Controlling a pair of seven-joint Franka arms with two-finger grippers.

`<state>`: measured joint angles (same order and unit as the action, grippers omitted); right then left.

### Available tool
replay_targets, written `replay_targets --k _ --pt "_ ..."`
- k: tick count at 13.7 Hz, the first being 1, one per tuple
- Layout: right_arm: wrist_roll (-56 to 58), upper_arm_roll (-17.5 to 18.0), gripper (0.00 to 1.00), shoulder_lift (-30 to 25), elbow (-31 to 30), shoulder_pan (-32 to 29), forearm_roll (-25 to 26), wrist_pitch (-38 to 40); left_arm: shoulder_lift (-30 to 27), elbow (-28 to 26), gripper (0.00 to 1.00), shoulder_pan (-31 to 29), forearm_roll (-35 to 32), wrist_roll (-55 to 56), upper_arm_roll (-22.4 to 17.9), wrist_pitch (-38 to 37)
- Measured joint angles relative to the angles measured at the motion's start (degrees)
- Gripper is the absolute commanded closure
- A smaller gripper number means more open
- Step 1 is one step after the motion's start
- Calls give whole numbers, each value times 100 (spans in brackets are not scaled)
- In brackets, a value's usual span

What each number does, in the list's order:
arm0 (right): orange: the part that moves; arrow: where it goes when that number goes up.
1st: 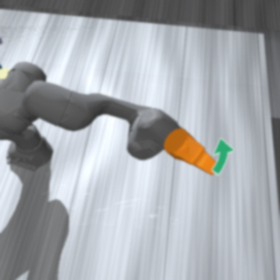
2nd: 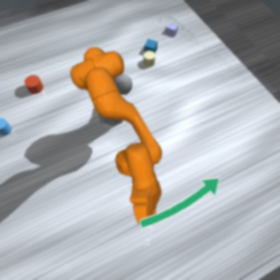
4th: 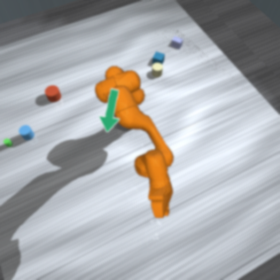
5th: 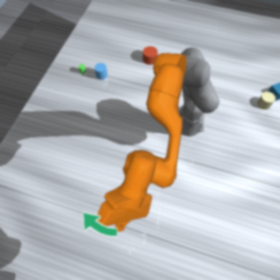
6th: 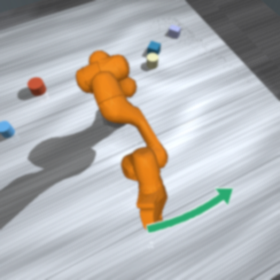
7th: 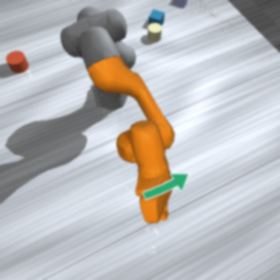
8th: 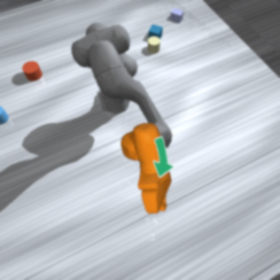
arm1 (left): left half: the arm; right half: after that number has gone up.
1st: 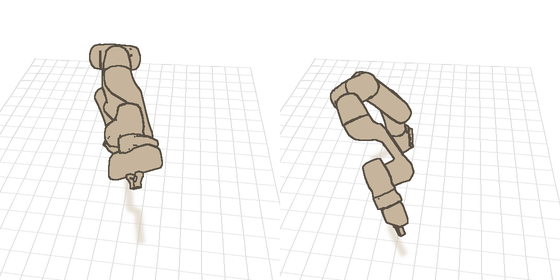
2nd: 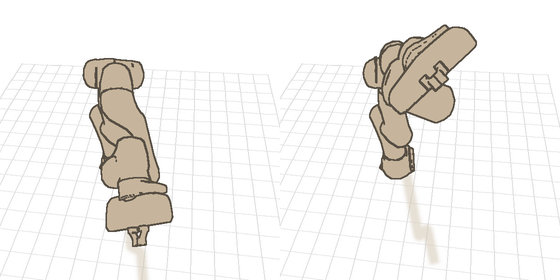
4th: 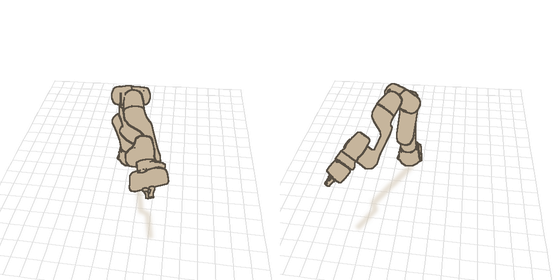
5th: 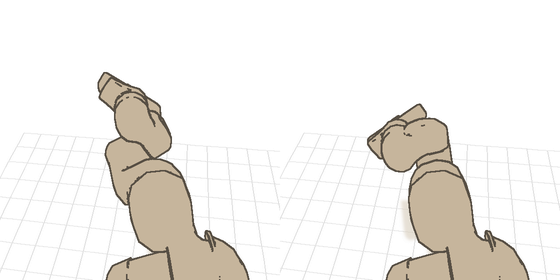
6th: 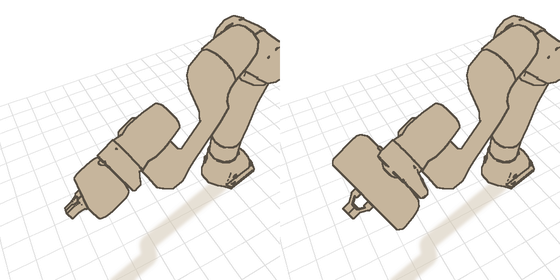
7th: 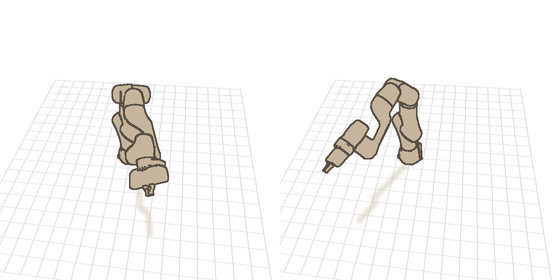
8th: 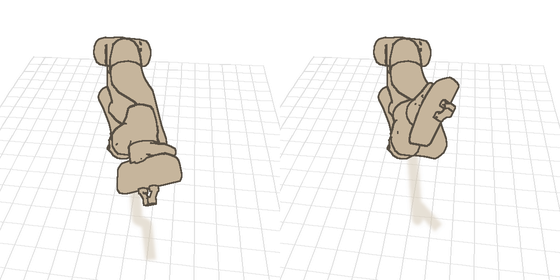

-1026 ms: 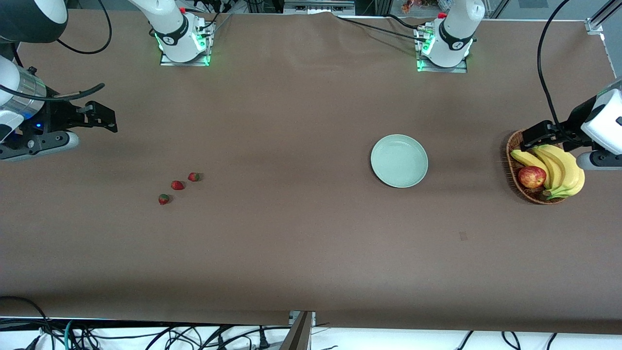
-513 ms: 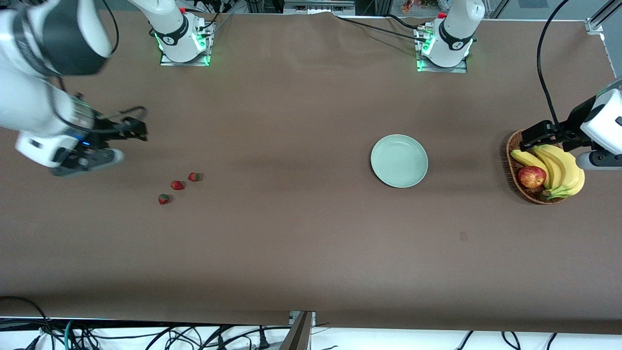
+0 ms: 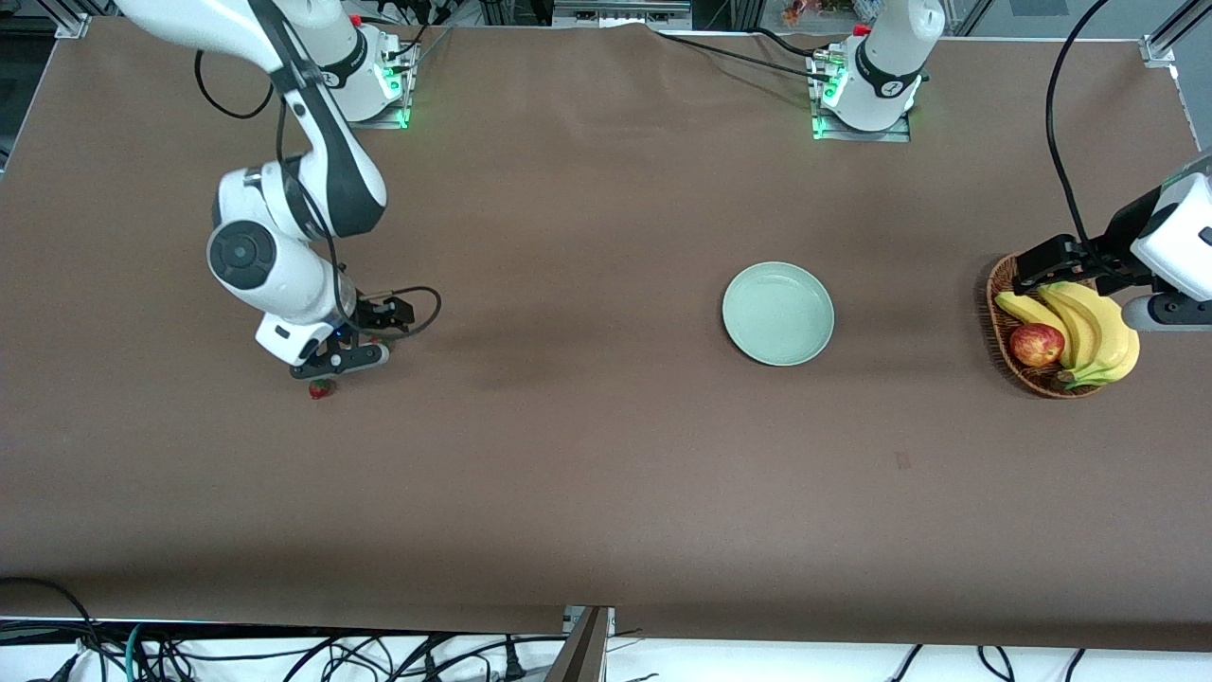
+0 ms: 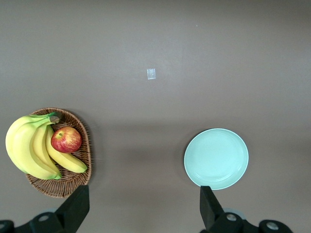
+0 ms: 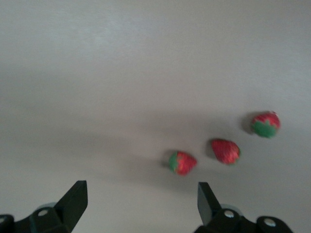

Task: Collect all strawberries into plate
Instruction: 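Reach the right gripper down to the three red strawberries, then grasp one strawberry with the right gripper and lift it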

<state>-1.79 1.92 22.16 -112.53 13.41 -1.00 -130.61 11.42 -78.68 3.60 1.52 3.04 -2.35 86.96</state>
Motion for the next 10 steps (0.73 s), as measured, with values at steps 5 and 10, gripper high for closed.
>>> replay_targets --k 5,10 --pt "36 -62 9 538 8 -105 1 -390 1 1 0 -6 0 0 -5 -21" --pt "198 -69 28 592 -38 -321 1 -374 7 1 0 -34 0 0 -42 -28"
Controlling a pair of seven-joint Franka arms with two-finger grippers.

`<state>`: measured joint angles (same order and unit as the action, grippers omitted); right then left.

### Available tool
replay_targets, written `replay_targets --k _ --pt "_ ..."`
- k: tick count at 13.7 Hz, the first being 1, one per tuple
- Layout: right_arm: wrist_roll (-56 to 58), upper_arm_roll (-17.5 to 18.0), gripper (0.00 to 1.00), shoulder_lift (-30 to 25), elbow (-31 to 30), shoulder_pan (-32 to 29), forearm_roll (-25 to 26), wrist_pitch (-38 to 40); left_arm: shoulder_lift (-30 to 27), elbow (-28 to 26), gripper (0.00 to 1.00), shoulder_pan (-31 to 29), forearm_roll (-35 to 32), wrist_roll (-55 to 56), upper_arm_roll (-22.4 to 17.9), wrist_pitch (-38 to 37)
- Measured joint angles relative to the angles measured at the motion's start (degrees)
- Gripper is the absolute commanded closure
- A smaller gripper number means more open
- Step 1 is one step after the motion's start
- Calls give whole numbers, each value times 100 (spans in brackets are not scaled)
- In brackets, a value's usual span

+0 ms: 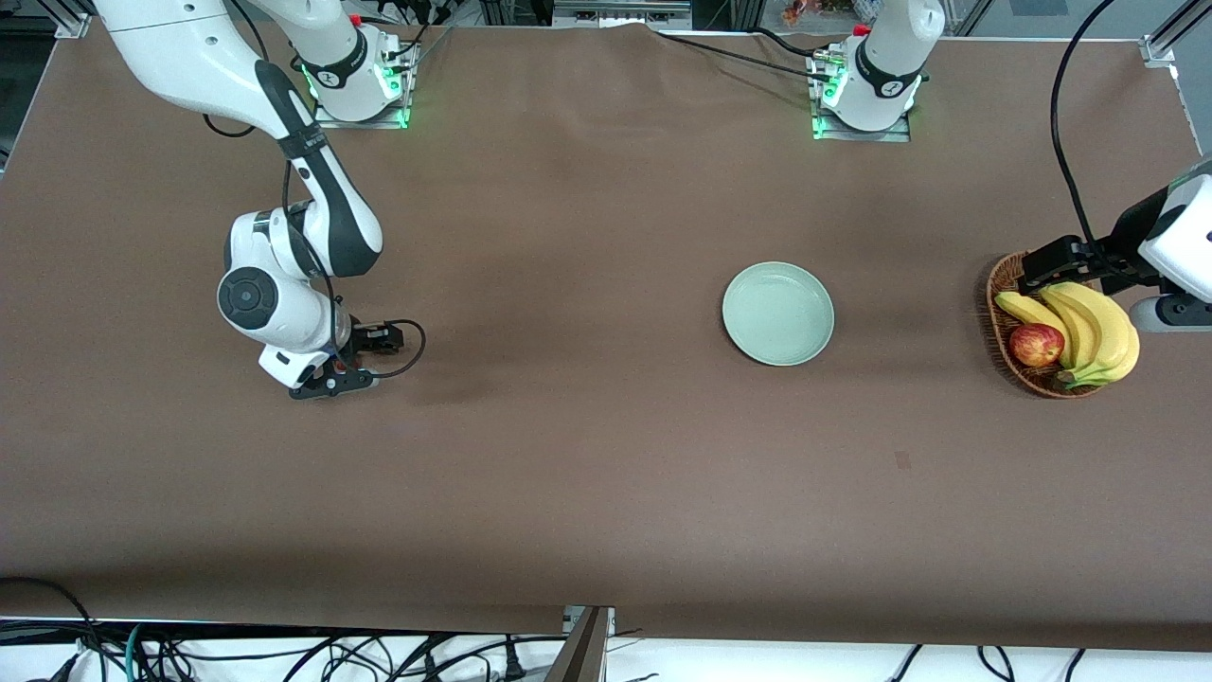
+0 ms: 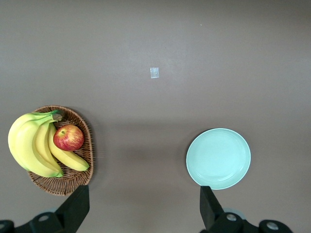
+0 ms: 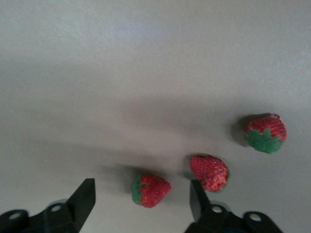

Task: Collect all strawberries into plate
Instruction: 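Grasp one strawberry with the right gripper and lift it, then carry the strawberry toward the plate while the left gripper approaches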

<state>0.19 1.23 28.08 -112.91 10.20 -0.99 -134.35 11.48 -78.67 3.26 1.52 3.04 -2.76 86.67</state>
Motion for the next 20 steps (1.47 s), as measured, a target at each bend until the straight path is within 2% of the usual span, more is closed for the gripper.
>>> replay_targets --k 2,4,5,7,9,12,14,17,20 --pt "-1 0 29 57 -50 -21 0 -2 4 0 0 3 0 0 10 -1" --pt "-6 0 36 126 -76 -26 0 -19 25 -1 0 10 0 -1 32 -11" --pt "-6 0 45 145 -98 -26 0 -35 40 -1 0 19 0 -2 45 -19" --pt "-8 0 75 150 -178 -26 0 -97 81 -11 0 60 0 -2 68 -38" --pt "-12 1 96 149 -205 -26 -1 -134 222 -27 0 168 0 4 76 -46" --pt "-262 47 99 120 -160 -13 -1 -159 401 -27 0 310 1 22 86 -42" --pt "-796 240 98 108 12 127 -2 -192 458 -25 0 389 55 28 99 -36" --pt "-2521 554 97 96 538 921 -3 -101 566 -20 0 674 227 351 137 82" --pt "-4584 642 94 375 1195 2049 -68 -89 738 -13 0 1164 229 1030 157 328"
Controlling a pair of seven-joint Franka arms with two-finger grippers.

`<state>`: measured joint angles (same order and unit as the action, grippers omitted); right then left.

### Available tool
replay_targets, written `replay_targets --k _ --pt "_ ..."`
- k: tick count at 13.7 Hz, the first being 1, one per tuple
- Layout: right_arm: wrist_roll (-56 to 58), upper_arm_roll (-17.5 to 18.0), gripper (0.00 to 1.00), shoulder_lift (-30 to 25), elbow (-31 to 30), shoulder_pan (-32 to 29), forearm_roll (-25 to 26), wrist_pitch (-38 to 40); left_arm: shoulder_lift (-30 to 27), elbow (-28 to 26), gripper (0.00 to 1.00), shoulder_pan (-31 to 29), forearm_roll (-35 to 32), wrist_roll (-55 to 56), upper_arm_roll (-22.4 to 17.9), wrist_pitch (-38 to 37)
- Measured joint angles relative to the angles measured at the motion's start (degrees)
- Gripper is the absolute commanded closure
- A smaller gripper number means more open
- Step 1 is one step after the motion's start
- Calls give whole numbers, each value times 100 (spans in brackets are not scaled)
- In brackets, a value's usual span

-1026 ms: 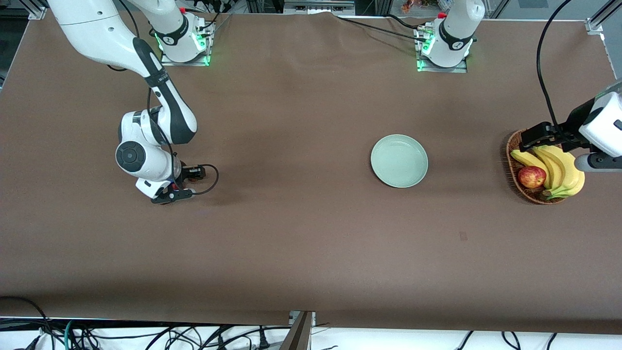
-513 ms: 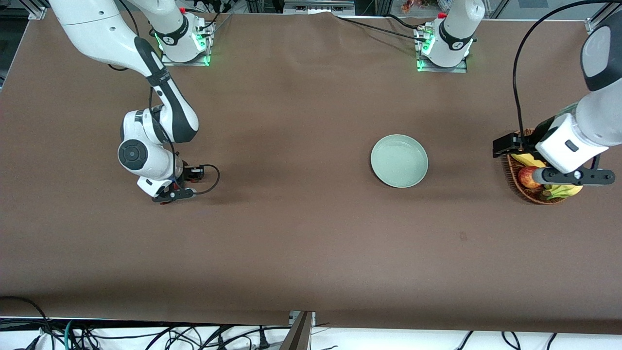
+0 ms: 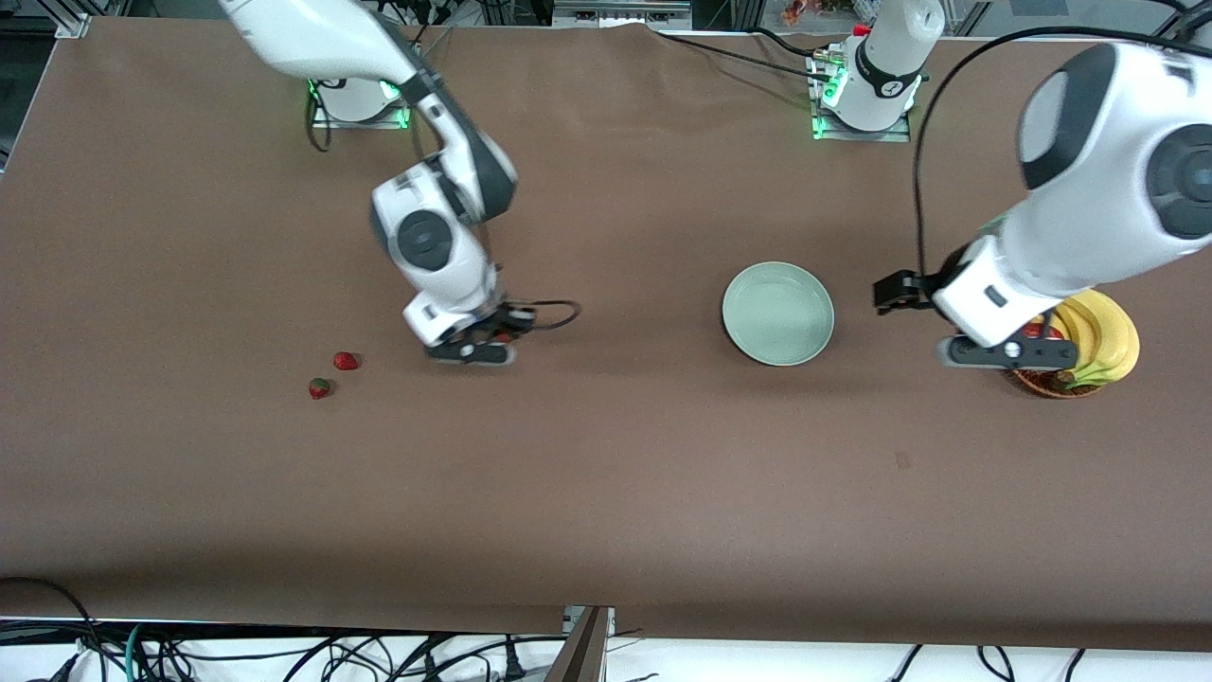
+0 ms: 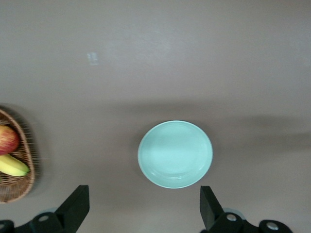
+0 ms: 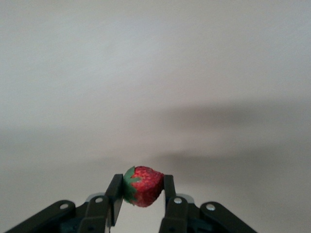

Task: Collect all strawberries into plate
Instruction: 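Carry the strawberry toward the plate while the left gripper approaches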

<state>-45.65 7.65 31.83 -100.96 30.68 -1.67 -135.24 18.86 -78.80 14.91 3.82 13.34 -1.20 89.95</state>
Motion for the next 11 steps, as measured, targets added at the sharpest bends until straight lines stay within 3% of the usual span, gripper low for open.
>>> replay_targets --k 1,2,3,4,7,11 --pt "-672 14 91 236 328 377 -48 -16 76 0 0 96 1 69 4 91" --pt "-1318 17 73 547 733 755 -69 -65 163 1 0 169 4 108 7 207" --pt "-1850 9 23 865 1142 1091 -69 -143 252 2 0 224 15 134 9 331" --pt "-2191 -6 1 1138 1486 1339 -68 -203 337 3 0 275 35 168 12 477" --pt "-2128 -161 0 1337 1931 1372 -65 23 581 7 0 344 46 199 12 660" --pt "-296 -263 1 764 2139 345 -69 1796 834 7 0 381 58 199 13 887"
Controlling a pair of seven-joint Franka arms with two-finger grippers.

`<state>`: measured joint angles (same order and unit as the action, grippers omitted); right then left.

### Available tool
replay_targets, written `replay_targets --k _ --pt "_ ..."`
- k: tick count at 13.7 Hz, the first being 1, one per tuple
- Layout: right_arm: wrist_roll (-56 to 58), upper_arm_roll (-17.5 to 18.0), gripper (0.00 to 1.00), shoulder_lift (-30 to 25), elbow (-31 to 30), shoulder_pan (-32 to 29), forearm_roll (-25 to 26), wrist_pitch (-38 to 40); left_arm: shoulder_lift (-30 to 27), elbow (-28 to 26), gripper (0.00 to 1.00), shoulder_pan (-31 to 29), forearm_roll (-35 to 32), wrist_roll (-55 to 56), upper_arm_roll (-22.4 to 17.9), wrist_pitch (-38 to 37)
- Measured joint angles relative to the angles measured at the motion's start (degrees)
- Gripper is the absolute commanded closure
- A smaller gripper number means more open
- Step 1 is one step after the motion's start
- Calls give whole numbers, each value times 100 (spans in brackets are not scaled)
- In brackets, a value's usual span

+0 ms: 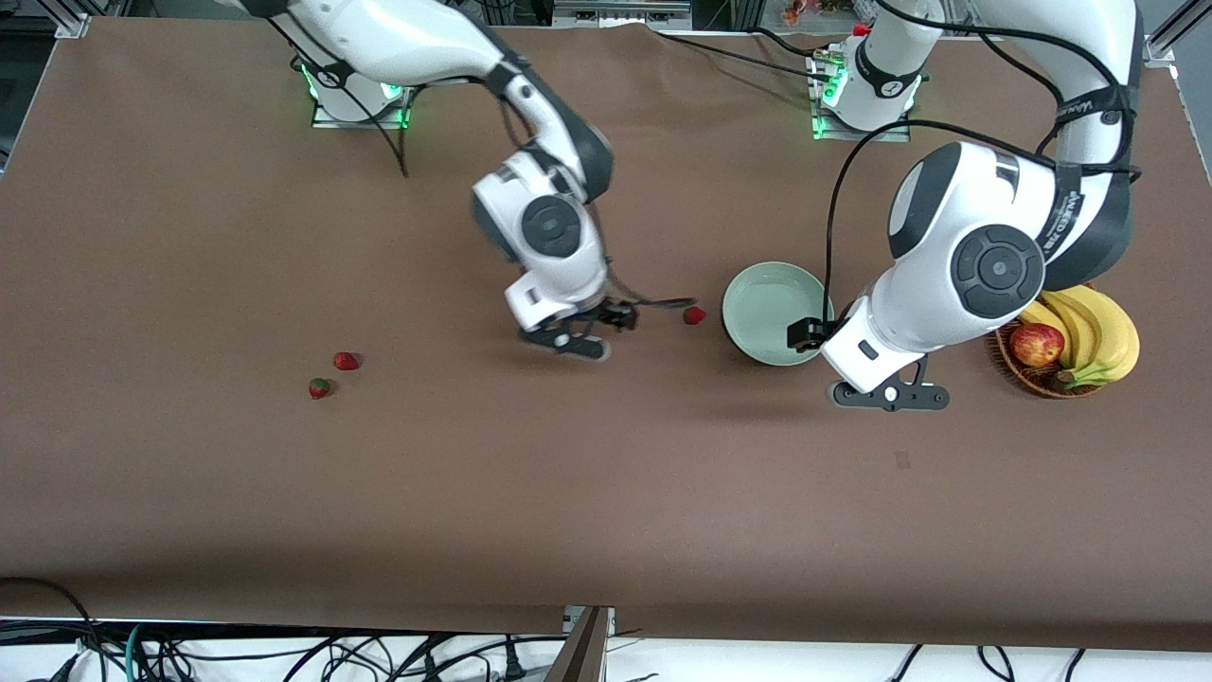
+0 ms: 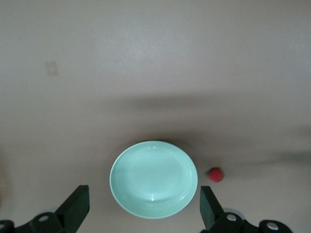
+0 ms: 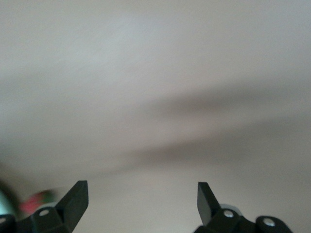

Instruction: Collect all strawberries into plate

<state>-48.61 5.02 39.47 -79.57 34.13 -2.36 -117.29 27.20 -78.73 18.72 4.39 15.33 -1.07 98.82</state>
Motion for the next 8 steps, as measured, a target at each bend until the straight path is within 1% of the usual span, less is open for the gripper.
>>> replay_targets --k 2,4,6,8 --pt "1089 -88 0 -236 -3 -565 0 656 105 -2 0 132 6 7 8 145" --pt "2056 -448 1 -332 -133 -832 -1 907 280 -7 0 329 36 114 19 297" --pt "2896 -938 1 -397 -541 -858 -6 844 521 -14 0 512 253 164 26 417" --pt "3389 -1264 2 -507 -1134 -859 -12 471 785 -25 0 699 336 168 34 471"
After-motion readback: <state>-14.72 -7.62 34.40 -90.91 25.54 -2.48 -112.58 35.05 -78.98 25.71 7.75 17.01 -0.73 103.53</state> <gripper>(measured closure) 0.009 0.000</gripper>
